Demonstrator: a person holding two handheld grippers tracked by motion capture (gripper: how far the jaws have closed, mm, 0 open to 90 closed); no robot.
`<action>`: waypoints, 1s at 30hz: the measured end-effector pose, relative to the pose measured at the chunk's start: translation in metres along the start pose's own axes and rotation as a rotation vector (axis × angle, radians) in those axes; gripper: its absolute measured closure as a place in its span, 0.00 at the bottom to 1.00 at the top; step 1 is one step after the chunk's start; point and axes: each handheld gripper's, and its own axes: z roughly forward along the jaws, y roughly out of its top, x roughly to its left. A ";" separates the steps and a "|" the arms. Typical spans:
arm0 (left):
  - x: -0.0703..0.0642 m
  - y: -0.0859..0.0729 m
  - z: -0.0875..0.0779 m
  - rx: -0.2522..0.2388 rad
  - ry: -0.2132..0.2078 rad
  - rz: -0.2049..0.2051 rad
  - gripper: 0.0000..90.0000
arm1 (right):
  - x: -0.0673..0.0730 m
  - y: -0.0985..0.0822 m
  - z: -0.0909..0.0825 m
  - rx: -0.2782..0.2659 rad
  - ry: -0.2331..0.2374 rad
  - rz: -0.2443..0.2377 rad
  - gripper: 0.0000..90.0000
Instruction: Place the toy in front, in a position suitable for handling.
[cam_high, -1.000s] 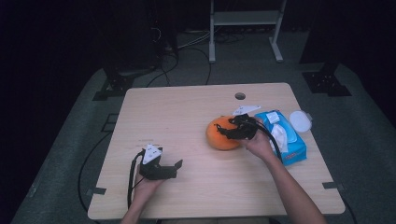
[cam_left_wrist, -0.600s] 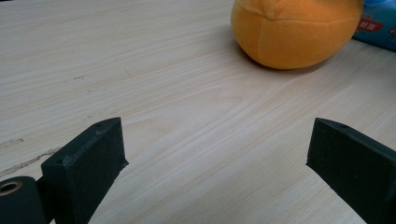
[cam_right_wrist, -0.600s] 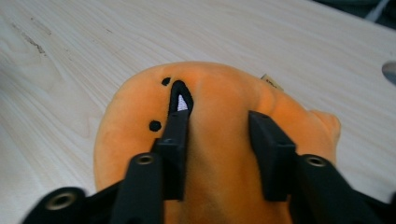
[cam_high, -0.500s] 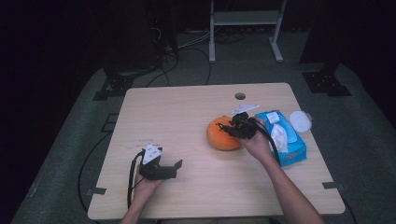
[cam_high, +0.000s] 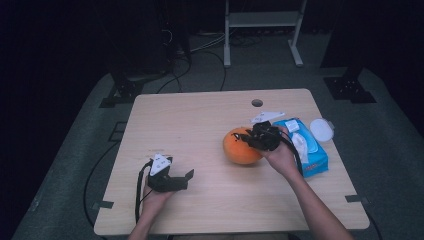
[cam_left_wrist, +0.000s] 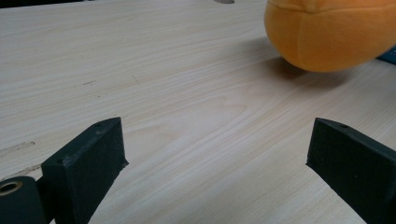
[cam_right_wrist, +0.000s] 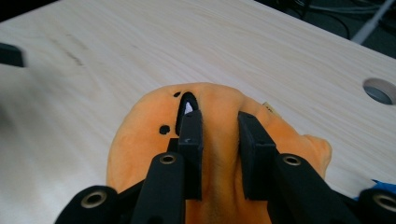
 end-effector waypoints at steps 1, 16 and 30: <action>0.000 0.000 -0.001 -0.009 -0.002 -0.003 0.04 | 0.011 0.000 -0.006 -0.007 0.010 -0.034 0.81; -0.001 0.006 -0.009 -0.119 -0.172 -0.086 0.05 | 0.078 -0.045 -0.004 -0.007 0.076 -0.120 0.80; -0.066 0.027 0.017 -0.086 -0.437 0.119 0.05 | 0.077 -0.072 -0.026 -0.025 0.139 -0.080 0.70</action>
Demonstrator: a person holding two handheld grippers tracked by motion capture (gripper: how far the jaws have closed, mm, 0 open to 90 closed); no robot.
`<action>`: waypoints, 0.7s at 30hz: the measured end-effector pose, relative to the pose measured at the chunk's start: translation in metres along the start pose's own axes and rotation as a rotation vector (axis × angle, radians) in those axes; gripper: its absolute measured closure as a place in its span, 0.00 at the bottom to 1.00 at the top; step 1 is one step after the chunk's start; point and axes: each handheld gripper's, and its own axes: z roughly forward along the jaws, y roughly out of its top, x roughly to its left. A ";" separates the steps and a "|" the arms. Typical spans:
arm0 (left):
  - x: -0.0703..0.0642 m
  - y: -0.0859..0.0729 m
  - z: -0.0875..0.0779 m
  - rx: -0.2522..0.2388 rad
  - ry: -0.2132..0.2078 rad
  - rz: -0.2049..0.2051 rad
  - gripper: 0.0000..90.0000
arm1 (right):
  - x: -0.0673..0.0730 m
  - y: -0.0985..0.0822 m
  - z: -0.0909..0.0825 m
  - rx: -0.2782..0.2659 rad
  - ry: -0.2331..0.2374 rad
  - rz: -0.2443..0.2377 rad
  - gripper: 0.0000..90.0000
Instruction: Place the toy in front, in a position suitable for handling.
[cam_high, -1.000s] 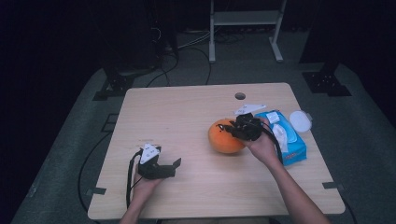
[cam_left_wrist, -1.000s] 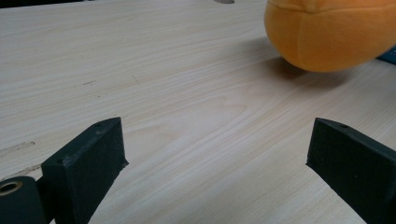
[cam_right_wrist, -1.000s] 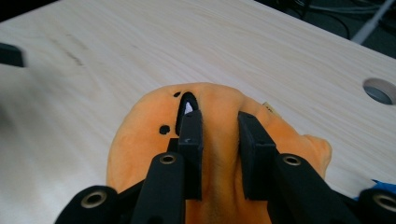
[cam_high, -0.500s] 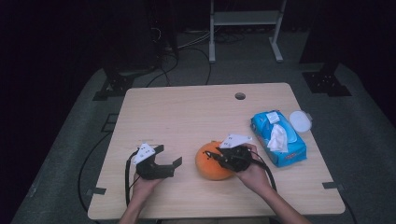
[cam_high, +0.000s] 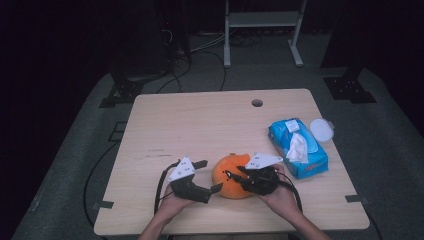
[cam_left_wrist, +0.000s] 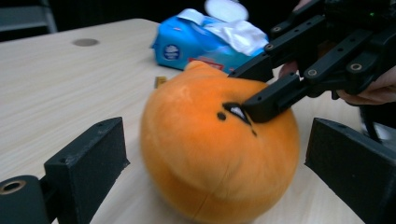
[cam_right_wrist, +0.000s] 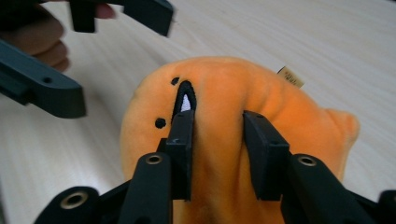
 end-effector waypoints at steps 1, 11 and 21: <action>0.001 0.003 0.004 -0.002 -0.006 -0.006 0.05 | -0.002 -0.002 -0.002 0.001 0.022 0.014 0.69; 0.000 0.002 0.034 0.081 -0.091 -0.003 0.04 | -0.013 -0.011 -0.010 -0.021 0.091 0.060 0.61; -0.010 -0.003 0.043 0.142 0.043 0.056 0.15 | -0.032 -0.013 -0.045 -0.098 -0.003 0.005 0.52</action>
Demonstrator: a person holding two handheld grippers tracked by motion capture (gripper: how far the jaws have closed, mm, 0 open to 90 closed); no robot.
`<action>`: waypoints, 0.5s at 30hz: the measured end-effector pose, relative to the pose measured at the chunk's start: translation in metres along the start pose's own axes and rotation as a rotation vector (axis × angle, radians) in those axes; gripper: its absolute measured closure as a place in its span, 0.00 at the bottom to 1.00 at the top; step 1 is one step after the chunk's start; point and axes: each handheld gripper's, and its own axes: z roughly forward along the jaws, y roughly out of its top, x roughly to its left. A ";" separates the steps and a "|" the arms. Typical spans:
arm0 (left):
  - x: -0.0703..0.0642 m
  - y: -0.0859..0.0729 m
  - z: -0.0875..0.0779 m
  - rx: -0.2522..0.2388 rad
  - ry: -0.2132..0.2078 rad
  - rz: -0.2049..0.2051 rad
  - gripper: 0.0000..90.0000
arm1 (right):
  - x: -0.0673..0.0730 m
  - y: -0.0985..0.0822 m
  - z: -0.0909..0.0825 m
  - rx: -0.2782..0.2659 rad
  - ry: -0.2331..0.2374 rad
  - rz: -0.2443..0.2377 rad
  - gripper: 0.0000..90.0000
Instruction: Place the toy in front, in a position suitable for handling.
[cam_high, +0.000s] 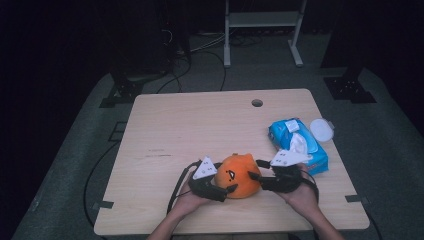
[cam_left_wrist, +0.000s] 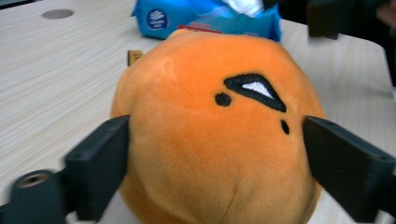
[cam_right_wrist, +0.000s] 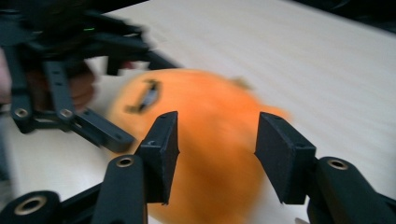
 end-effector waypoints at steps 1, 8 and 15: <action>0.000 0.000 0.000 0.000 0.000 0.000 0.18 | 0.000 0.000 0.000 0.000 0.000 0.000 0.52; 0.000 0.006 -0.005 0.021 -0.002 0.027 0.32 | -0.059 -0.005 -0.028 -0.033 -0.224 0.074 0.51; 0.006 0.005 -0.010 0.014 -0.047 0.068 0.34 | -0.094 -0.017 -0.041 -0.002 -0.371 0.121 0.47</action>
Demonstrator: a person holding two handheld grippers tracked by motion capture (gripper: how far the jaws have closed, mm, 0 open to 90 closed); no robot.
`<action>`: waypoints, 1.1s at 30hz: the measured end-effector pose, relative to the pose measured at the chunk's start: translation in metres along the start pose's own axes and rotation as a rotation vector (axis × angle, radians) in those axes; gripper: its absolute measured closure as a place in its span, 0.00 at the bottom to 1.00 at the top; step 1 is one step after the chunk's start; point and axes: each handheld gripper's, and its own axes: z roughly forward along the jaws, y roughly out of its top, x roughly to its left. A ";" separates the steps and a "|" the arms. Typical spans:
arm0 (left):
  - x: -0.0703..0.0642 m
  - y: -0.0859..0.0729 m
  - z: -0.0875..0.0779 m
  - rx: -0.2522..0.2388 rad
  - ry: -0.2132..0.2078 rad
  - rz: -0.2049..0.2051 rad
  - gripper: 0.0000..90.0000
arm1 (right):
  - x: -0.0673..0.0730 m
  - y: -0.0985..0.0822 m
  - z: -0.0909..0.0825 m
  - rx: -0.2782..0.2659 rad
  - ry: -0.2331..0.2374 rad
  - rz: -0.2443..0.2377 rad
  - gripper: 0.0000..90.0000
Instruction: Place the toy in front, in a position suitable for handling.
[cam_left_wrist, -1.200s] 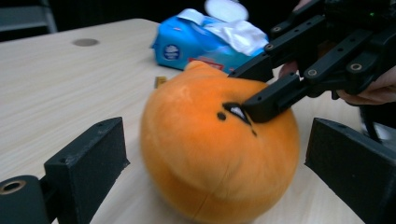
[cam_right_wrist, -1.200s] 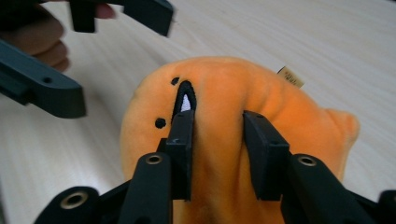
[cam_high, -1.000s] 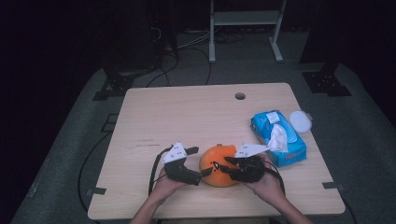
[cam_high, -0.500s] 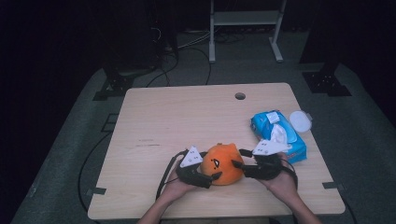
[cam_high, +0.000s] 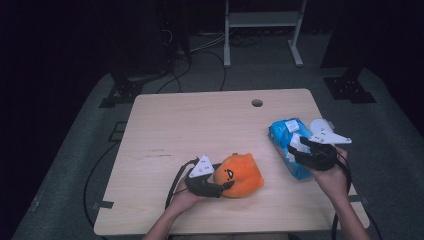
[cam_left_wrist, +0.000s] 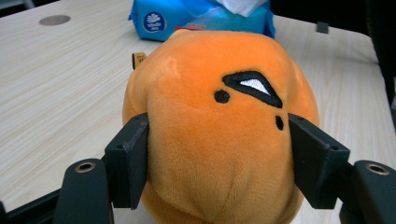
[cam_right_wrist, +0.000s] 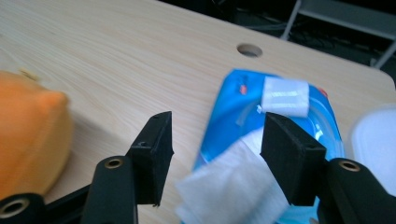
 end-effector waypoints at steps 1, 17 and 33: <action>0.000 0.000 -0.001 -0.001 -0.012 0.016 0.34 | -0.002 -0.002 0.001 0.007 -0.005 0.003 0.46; 0.002 -0.005 -0.005 0.005 -0.065 0.042 0.25 | -0.014 -0.021 0.026 0.160 -0.128 0.022 0.75; 0.002 -0.009 -0.004 0.003 -0.053 0.041 0.22 | -0.022 -0.009 -0.007 0.090 -0.084 0.078 0.94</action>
